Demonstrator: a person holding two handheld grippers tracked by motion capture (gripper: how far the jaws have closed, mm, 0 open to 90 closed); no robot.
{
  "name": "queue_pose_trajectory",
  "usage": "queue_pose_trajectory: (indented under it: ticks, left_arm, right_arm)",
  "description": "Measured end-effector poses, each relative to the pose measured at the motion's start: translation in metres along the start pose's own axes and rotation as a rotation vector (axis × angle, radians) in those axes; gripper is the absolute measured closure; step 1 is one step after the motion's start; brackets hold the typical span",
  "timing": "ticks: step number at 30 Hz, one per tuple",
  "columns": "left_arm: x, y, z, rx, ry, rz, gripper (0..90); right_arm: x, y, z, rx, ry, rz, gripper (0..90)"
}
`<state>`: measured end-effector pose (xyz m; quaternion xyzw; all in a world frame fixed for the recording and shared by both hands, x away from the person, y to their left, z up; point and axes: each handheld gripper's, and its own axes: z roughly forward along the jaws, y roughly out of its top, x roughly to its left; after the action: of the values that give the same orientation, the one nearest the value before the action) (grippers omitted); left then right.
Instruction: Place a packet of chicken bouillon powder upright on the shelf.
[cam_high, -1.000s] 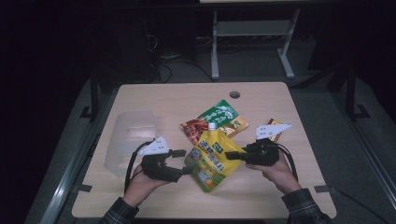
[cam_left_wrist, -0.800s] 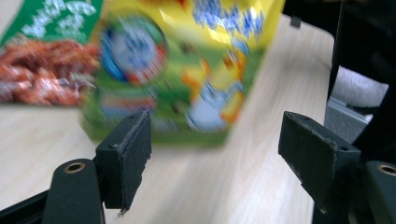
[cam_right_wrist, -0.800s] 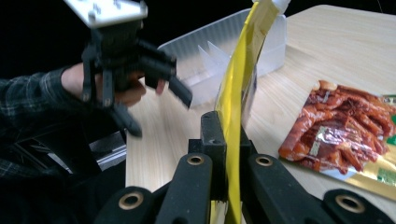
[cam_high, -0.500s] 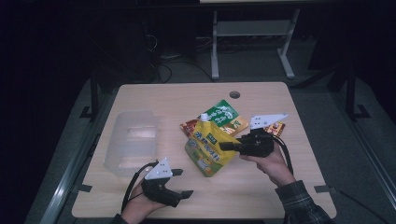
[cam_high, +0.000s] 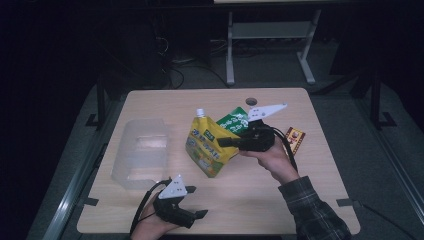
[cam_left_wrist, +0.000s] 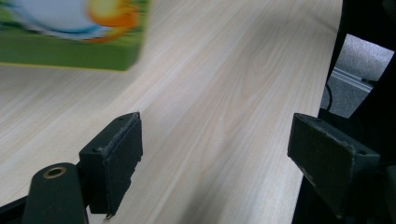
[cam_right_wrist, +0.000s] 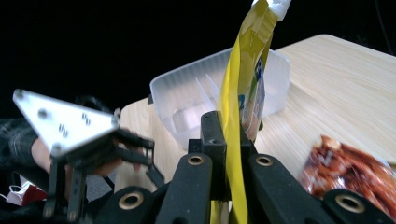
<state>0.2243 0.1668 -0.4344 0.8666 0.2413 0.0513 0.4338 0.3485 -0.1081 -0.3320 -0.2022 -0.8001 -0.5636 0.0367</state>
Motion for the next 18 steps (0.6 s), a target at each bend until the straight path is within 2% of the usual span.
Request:
queue_pose_trajectory:
  ticks: [7,18]
  left_arm:
    - [-0.007,-0.001,0.008,0.001,-0.005,0.012,17.4]
    - [-0.008,-0.002,0.015,0.001,-0.012,-0.004,17.5]
  right_arm:
    - [0.001,0.024,0.023,0.012,0.042,-0.023,90.0]
    - [0.002,0.052,0.060,0.021,0.097,-0.039,90.0]
